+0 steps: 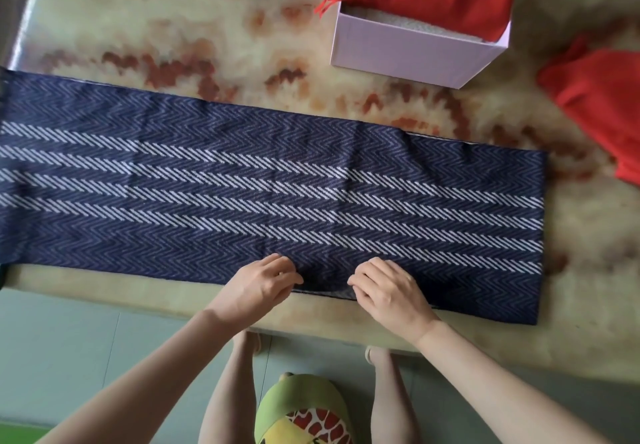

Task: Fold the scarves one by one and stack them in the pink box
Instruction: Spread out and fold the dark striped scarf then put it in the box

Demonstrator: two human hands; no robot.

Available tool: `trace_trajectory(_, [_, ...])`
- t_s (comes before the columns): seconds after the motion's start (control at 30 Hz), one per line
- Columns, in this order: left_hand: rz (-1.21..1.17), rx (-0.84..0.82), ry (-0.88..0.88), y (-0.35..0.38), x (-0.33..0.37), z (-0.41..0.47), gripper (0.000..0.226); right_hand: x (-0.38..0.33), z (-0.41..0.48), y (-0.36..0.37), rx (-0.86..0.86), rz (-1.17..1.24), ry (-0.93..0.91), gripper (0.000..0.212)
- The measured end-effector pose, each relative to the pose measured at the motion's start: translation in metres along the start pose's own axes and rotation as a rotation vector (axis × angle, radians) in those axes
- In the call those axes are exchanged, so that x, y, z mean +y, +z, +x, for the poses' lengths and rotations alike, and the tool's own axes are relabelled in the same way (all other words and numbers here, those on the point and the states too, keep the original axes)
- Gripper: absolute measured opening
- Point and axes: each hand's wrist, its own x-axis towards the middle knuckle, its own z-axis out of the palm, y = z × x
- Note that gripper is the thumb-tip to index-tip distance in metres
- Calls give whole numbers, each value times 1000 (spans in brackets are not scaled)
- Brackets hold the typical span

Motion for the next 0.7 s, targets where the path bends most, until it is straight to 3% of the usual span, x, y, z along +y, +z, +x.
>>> trace_trajectory(0.33, [44, -33, 11, 11, -3, -8, 26, -6, -12, 8, -54, 76, 6, 13])
trace_trajectory(0.53, [40, -103, -3, 5, 5, 0, 23, -1, -11, 2, -204, 151, 9, 15])
trace_trajectory(0.6, [30, -76, -57, 2, 8, 8, 25, 6, -7, -6, -143, 248, 124, 17])
trace_trajectory(0.7, [111, 19, -103, 1, 12, 33, 30, 44, 12, -25, 104, 286, 351, 13])
